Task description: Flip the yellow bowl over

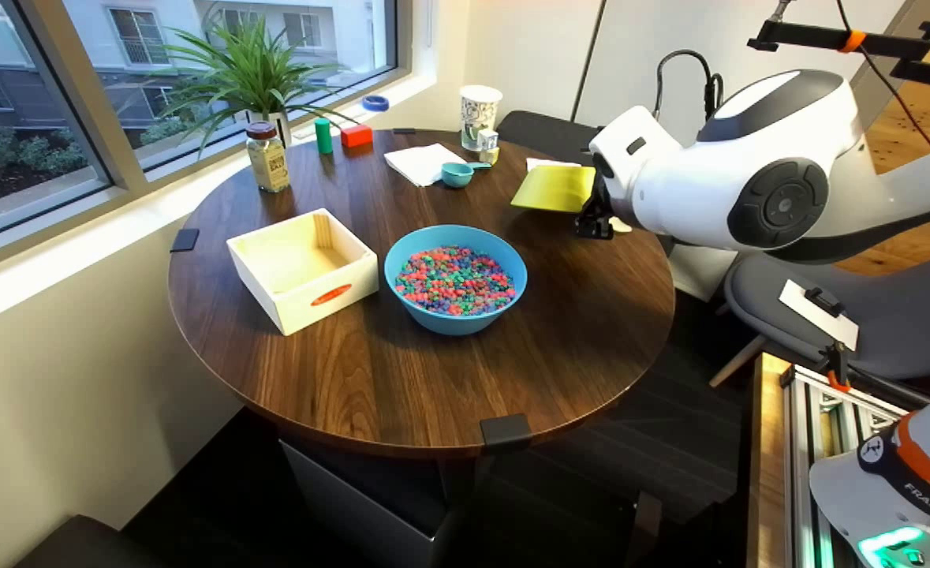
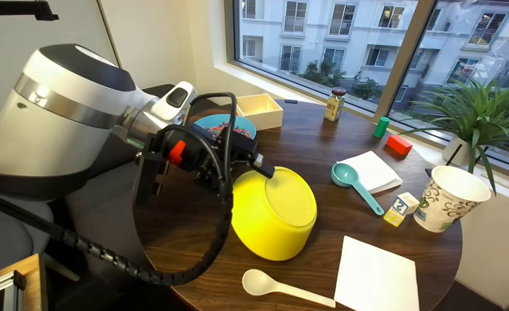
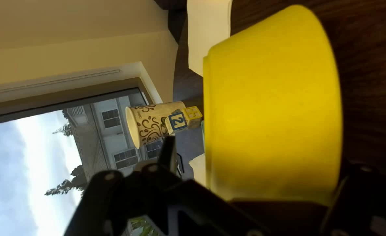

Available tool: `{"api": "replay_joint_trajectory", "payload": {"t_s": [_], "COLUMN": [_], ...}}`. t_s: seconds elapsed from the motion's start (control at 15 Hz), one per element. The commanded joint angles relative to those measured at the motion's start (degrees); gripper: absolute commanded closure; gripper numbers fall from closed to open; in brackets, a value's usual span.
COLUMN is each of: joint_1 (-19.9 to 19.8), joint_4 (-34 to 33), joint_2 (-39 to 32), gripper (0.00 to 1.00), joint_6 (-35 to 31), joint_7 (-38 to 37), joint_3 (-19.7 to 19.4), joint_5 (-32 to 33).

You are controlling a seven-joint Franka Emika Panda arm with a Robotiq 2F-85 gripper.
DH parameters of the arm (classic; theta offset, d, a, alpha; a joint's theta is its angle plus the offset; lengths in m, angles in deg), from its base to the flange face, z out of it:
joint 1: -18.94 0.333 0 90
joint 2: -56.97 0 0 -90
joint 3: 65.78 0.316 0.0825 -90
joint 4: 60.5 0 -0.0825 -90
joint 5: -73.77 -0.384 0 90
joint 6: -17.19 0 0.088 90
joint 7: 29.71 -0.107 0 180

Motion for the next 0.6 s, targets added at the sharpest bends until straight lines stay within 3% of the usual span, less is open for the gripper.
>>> {"api": "replay_joint_trajectory", "payload": {"t_s": [0.0, 0.53], "joint_1": [-0.44, -2.15], "joint_4": [-0.78, -3.23], "joint_2": [-0.41, -1.16], "gripper": [0.0, 0.0], "joint_6": [-4.05, -10.1], "joint_7": [0.75, 4.38], "joint_3": [-1.04, -1.97], "joint_5": [-6.67, -25.16]}}
